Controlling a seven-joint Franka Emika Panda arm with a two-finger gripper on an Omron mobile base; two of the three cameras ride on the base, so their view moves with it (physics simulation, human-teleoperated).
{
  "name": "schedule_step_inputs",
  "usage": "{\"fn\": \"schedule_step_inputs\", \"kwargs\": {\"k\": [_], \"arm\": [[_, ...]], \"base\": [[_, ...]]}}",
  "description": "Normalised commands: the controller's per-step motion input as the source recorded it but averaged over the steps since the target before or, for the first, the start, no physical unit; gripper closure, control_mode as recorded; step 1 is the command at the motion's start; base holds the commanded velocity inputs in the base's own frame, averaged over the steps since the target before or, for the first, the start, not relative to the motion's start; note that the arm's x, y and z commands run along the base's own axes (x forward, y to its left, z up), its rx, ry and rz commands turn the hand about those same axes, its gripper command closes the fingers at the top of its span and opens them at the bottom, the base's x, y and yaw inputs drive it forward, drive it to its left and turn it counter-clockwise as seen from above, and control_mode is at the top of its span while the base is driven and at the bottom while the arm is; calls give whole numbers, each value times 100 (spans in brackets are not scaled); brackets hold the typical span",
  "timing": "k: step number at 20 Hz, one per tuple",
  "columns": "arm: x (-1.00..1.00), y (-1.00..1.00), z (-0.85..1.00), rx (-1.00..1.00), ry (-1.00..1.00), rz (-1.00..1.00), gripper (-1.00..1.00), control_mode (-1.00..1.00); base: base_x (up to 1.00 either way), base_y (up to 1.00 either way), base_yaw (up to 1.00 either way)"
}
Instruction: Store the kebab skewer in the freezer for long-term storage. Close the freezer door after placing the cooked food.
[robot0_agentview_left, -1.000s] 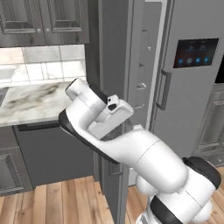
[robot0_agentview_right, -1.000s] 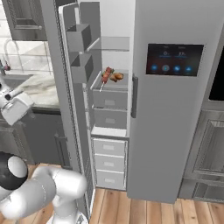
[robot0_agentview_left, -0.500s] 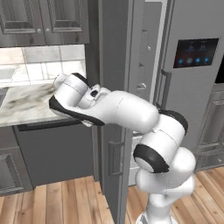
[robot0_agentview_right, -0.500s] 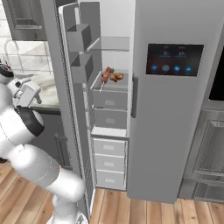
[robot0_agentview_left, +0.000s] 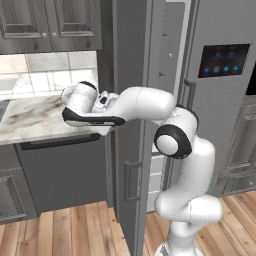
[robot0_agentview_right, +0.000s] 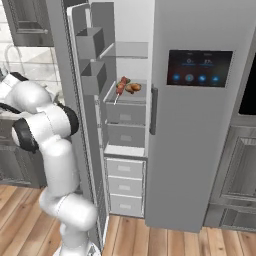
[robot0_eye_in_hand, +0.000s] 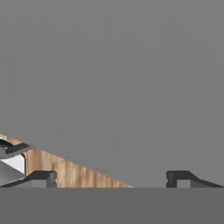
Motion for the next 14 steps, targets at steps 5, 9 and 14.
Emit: {"fn": "schedule_step_inputs", "kwargs": {"k": [5, 9, 14], "arm": [[62, 6, -1, -9, -1, 17, -100, -100], [37, 1, 0, -10, 1, 8, -100, -100], [16, -52, 0, -10, 5, 0, -100, -100]], "base": [[0, 0, 0], [0, 0, 0], [0, 0, 0]]}}
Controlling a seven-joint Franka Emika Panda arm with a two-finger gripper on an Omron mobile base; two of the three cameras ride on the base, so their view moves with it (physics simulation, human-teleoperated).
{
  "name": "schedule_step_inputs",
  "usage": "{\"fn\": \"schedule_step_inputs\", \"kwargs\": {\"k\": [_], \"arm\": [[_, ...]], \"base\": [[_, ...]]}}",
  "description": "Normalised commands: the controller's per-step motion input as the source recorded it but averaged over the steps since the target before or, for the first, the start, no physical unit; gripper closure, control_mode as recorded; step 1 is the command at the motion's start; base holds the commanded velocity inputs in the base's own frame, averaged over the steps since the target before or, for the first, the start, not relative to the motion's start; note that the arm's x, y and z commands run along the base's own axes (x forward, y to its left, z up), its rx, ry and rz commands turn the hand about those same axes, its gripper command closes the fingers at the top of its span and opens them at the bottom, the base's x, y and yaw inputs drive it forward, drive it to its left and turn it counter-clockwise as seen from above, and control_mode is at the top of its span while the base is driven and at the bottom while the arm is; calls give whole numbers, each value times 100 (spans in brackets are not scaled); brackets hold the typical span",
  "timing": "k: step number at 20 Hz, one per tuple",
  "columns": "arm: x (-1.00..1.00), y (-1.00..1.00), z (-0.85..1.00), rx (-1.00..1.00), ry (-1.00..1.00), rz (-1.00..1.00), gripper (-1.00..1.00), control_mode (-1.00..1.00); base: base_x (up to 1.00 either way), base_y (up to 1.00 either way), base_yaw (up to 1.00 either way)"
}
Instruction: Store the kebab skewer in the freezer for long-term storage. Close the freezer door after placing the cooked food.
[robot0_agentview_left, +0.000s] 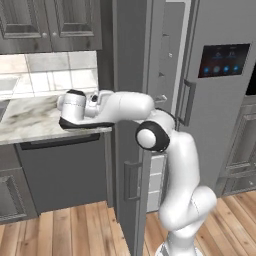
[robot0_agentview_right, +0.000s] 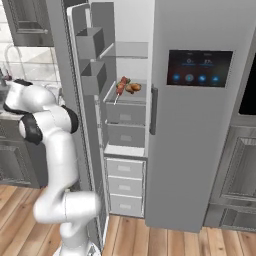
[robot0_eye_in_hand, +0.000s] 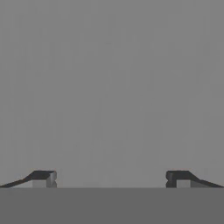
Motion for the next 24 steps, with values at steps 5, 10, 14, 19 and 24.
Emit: {"fn": "schedule_step_inputs", "kwargs": {"k": [5, 10, 14, 19, 24], "arm": [[0, -84, 0, -4, 4, 0, -100, -100], [0, -94, 0, 0, 11, 0, -100, -100], [5, -100, 0, 2, 3, 1, -100, -100], [11, -100, 0, 4, 0, 2, -100, -100], [59, -92, 3, 7, -1, 22, -100, -100]], "base": [[0, 0, 0], [0, 0, 0], [0, 0, 0], [0, 0, 0], [0, 0, 0]]}}
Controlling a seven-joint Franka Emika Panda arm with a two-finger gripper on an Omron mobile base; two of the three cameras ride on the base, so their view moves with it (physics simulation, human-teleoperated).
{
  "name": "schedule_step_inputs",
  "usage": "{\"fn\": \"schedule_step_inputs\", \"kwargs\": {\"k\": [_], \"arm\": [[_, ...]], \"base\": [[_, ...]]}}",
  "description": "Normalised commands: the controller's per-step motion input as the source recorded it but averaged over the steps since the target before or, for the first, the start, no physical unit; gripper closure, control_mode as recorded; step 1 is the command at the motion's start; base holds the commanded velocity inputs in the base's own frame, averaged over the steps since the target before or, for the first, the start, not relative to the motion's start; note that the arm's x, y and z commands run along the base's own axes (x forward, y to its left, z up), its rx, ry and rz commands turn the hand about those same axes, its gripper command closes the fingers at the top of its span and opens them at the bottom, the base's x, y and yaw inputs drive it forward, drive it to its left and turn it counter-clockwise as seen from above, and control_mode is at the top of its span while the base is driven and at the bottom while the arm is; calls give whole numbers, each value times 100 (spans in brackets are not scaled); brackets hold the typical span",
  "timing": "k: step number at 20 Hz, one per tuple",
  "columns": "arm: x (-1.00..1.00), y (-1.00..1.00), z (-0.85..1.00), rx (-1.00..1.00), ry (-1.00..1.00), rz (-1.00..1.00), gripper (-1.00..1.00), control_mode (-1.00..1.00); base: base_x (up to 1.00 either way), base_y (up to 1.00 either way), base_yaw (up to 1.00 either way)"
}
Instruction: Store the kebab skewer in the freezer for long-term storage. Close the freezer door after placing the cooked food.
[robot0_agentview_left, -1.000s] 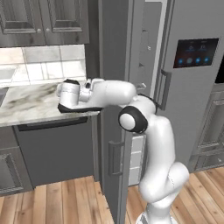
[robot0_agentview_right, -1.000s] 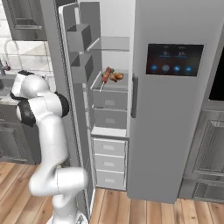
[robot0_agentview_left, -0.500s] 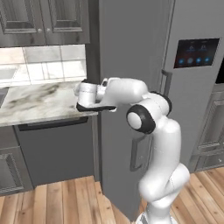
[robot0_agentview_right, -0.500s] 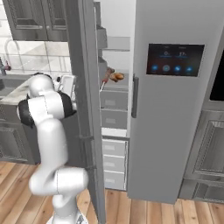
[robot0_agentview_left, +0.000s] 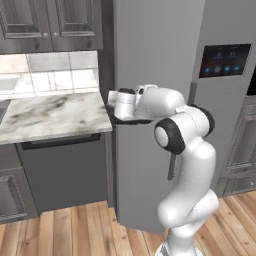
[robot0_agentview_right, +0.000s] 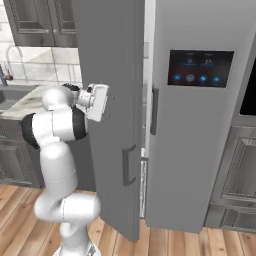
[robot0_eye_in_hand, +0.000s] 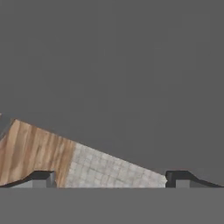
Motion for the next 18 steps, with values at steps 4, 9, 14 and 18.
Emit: {"fn": "schedule_step_inputs", "kwargs": {"k": [4, 9, 14, 18], "arm": [[68, -95, 0, 23, -14, 46, -100, -100], [90, -63, 0, 38, -26, 43, -100, -100], [86, -30, 0, 44, -30, 42, -100, -100], [70, -13, 0, 46, -26, 47, -100, -100]], "base": [[0, 0, 0], [0, 0, 0], [0, 0, 0], [0, 0, 0]]}}
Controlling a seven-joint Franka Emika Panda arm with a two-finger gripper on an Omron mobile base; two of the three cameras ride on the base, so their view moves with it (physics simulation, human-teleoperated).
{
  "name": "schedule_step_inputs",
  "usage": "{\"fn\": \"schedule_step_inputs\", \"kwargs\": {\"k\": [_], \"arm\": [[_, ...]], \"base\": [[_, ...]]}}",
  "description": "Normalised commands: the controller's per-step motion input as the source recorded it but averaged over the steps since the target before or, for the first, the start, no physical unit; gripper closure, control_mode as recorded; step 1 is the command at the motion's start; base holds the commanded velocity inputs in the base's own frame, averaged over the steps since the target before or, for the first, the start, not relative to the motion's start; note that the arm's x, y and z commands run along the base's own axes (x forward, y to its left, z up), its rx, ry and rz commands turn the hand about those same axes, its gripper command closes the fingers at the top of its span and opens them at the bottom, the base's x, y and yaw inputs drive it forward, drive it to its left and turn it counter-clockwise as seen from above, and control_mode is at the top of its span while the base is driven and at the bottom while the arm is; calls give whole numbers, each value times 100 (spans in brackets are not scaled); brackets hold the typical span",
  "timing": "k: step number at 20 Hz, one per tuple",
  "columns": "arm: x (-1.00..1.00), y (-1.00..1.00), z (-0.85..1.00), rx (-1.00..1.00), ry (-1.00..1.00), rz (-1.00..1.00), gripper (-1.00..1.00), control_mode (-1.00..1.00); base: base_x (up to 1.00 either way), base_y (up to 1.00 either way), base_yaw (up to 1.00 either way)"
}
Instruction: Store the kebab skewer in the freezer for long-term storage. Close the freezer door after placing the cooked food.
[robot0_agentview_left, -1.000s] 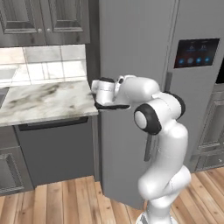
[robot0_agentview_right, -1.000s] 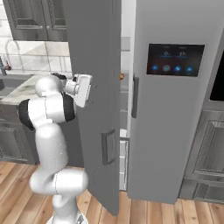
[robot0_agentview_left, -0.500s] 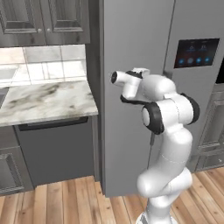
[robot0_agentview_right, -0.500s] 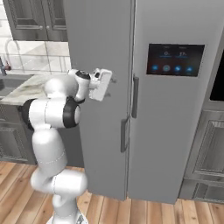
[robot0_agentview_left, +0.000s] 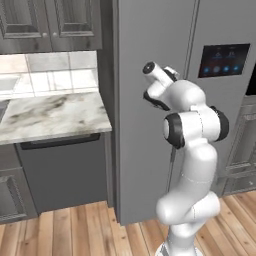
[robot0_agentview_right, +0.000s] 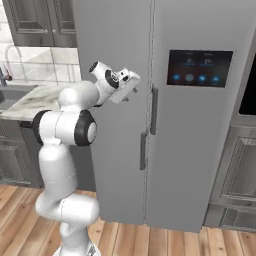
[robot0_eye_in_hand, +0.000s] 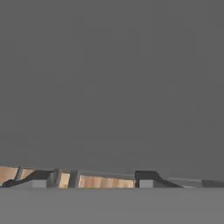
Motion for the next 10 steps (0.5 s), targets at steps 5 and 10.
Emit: {"fn": "schedule_step_inputs", "kwargs": {"k": [5, 10], "arm": [[54, -14, 0, 49, -19, 44, -100, -100], [14, -36, 0, 54, -44, 40, -100, -100]], "base": [[0, 0, 0], [0, 0, 0]]}}
